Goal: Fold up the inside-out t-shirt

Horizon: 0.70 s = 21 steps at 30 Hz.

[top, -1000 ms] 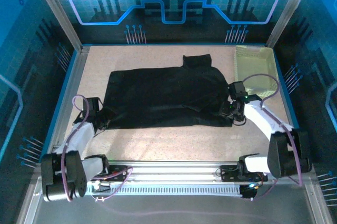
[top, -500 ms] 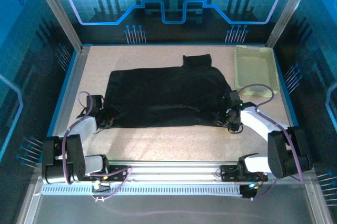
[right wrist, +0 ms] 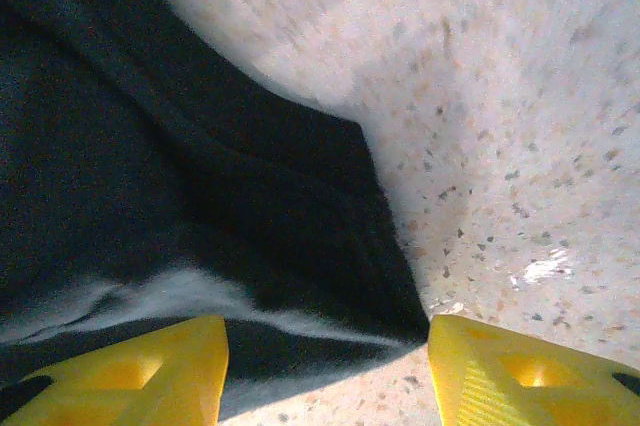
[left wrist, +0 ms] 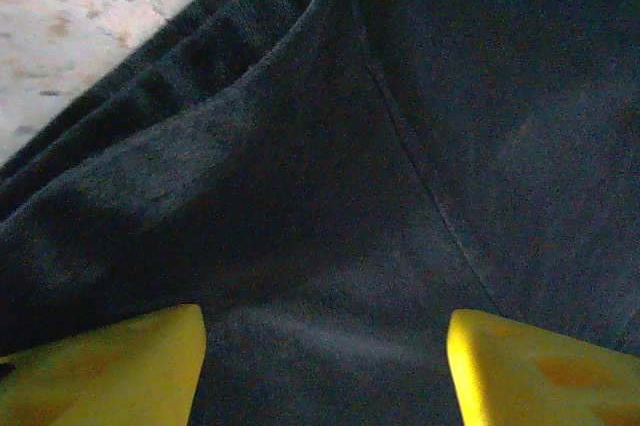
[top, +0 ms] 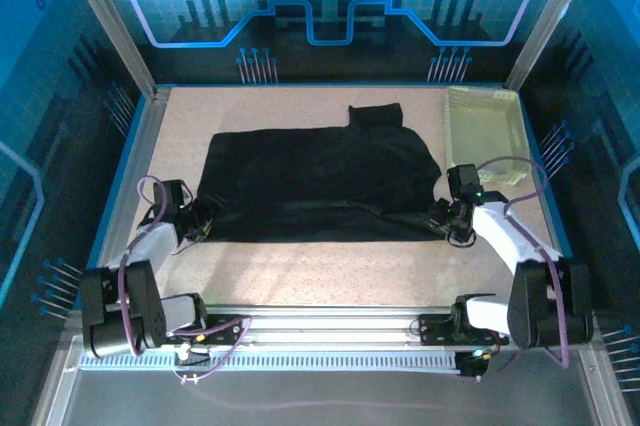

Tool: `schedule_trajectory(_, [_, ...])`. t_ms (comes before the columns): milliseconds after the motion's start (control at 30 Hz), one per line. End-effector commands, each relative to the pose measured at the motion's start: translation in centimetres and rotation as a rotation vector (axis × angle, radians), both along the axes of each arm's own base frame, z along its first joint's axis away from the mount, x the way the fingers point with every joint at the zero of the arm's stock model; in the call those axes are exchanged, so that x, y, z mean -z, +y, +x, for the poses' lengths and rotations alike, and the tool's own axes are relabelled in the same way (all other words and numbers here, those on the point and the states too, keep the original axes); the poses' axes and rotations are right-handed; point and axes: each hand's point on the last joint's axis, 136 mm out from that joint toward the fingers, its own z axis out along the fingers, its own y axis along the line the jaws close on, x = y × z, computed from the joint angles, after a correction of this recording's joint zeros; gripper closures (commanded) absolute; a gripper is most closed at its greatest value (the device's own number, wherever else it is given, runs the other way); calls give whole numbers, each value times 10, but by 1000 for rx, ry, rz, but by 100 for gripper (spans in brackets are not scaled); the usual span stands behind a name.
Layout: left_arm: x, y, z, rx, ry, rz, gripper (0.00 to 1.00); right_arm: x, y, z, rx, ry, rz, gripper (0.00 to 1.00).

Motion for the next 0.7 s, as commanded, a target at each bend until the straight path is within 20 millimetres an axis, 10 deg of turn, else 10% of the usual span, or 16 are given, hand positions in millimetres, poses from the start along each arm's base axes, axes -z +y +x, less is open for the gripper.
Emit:
schedule_trajectory(0, [-55,3,15,49,-105,121,32,-49,8,18,-123,-135,-94,42])
schedule_trajectory(133, [-78,-30,43,149,-180,111,31,-69,55,55,-278,-195,-40,42])
schedule_trajectory(367, [-34,-64,69,235,-84,-2,34,-35,115,97,-365,-112,54,42])
schedule_trajectory(667, [27,-67,40,240,74,-32,34,34,89,67,-255,90,0,42])
